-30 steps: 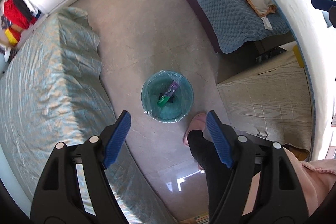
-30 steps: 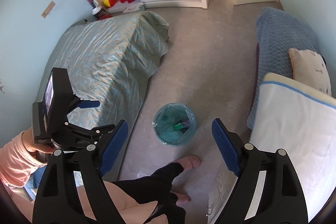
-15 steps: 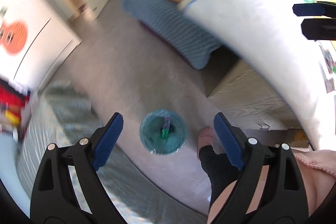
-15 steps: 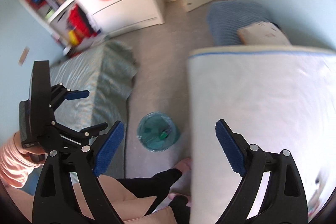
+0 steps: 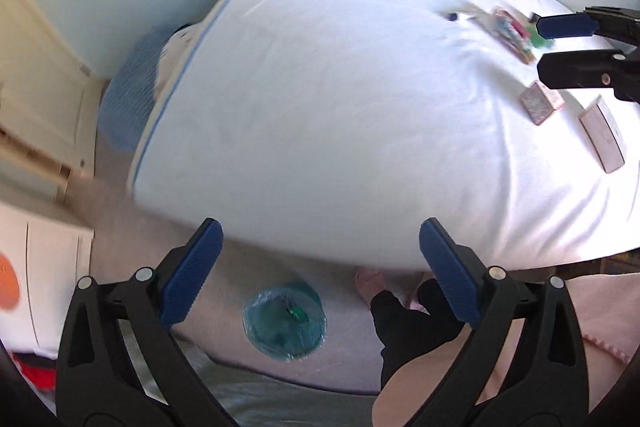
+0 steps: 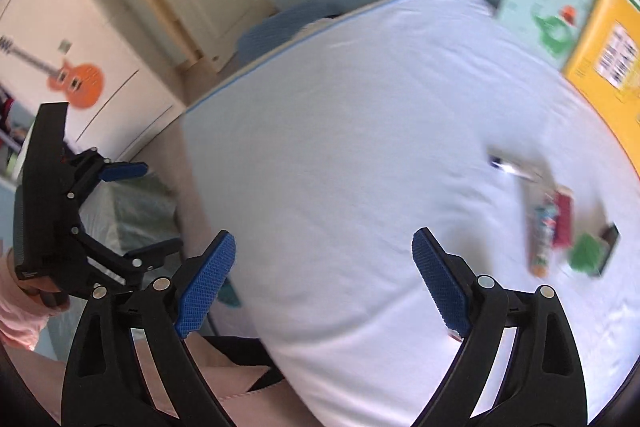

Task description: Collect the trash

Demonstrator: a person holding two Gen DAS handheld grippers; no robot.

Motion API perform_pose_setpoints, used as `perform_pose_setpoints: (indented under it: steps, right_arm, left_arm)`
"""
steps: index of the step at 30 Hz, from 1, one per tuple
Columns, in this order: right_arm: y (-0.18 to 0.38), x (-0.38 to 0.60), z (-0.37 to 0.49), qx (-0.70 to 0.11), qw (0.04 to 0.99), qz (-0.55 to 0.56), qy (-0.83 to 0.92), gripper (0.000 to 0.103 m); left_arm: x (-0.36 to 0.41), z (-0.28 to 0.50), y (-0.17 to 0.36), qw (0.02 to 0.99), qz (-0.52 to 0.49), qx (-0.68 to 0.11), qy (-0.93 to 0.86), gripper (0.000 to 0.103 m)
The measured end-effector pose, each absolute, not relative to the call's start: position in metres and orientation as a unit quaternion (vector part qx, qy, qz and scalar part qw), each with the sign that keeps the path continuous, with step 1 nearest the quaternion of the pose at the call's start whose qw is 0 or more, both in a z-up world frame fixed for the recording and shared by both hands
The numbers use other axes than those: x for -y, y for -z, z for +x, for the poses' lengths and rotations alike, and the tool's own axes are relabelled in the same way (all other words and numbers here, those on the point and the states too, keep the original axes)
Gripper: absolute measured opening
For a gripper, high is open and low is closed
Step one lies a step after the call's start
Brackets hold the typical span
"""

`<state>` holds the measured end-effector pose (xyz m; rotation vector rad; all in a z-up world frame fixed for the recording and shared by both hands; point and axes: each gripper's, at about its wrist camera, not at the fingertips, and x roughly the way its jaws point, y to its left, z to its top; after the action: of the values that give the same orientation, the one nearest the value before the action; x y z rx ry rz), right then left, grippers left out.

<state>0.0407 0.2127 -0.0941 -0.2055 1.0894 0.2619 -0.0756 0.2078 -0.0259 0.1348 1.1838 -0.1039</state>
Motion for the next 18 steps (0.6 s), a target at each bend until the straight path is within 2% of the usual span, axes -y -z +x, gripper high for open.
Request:
perform_pose_setpoints:
  steps: [5, 18]
  right_arm:
    - [0.086, -0.157, 0.017, -0.508, 0.856, -0.072, -0.066, 0.089]
    - [0.069, -0.033, -0.011, -0.496, 0.866, -0.059, 0.026, 0.089]
  left_arm:
    - [-0.158, -0.055, 0.025, 0.825, 0.113, -0.545, 0.098, 0.096]
    - [-0.034, 0.004, 0.007, 0.818, 0.169, -0.522, 0.172, 0.096]
